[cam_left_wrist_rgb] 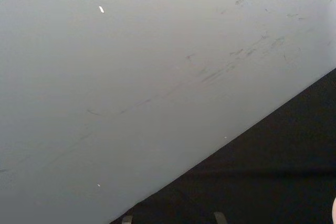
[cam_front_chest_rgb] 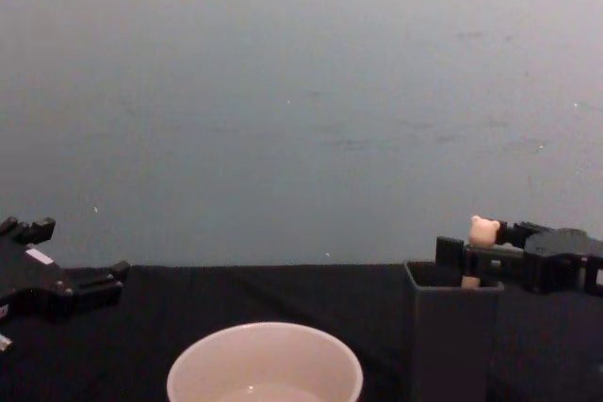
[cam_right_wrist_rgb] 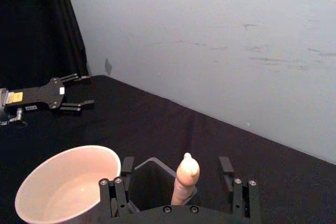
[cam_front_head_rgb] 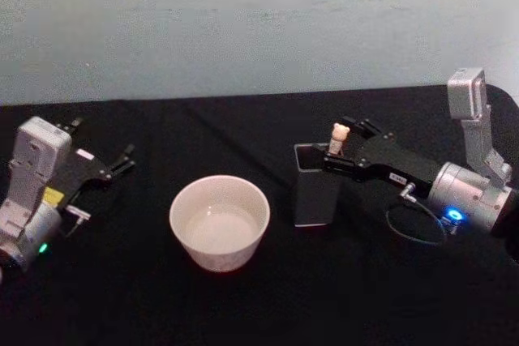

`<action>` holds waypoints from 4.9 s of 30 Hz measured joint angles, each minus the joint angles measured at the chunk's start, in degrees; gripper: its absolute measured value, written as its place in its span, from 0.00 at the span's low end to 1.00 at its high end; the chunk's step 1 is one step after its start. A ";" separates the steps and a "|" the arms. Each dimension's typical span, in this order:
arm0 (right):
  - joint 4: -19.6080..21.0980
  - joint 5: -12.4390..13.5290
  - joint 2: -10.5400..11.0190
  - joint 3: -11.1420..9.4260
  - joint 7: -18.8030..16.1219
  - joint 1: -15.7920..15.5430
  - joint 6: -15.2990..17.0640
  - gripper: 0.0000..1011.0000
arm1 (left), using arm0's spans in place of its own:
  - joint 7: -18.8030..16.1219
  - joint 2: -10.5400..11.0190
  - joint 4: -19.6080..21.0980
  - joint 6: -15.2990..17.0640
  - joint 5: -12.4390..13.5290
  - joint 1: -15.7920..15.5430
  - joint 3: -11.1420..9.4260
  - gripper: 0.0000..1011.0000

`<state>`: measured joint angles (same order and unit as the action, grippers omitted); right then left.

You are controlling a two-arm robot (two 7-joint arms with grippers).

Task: Pick up the stirring spoon with one hand, stir inside the cup, then place it back in its original position.

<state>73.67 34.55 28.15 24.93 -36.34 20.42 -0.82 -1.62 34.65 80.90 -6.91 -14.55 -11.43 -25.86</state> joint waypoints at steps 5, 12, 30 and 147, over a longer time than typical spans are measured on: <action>0.01 0.07 0.01 -0.03 -0.01 -0.03 -0.04 0.98 | 0.00 0.00 0.00 0.00 0.00 0.00 0.00 0.99; 0.03 0.14 0.01 -0.08 -0.01 -0.07 -0.06 0.85 | 0.00 0.00 0.00 0.00 0.00 0.00 0.00 0.99; 0.06 0.25 0.01 -0.11 -0.02 -0.10 -0.14 0.28 | 0.00 0.00 0.00 0.00 0.00 0.00 0.00 0.99; -5.84 -14.74 -10.14 8.87 -5.19 5.46 -18.90 0.21 | 0.00 0.00 0.00 0.00 0.00 0.00 0.00 0.99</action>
<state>67.83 19.81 18.01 33.79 -41.53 25.87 -19.73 -1.62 34.64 80.90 -6.91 -14.55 -11.43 -25.86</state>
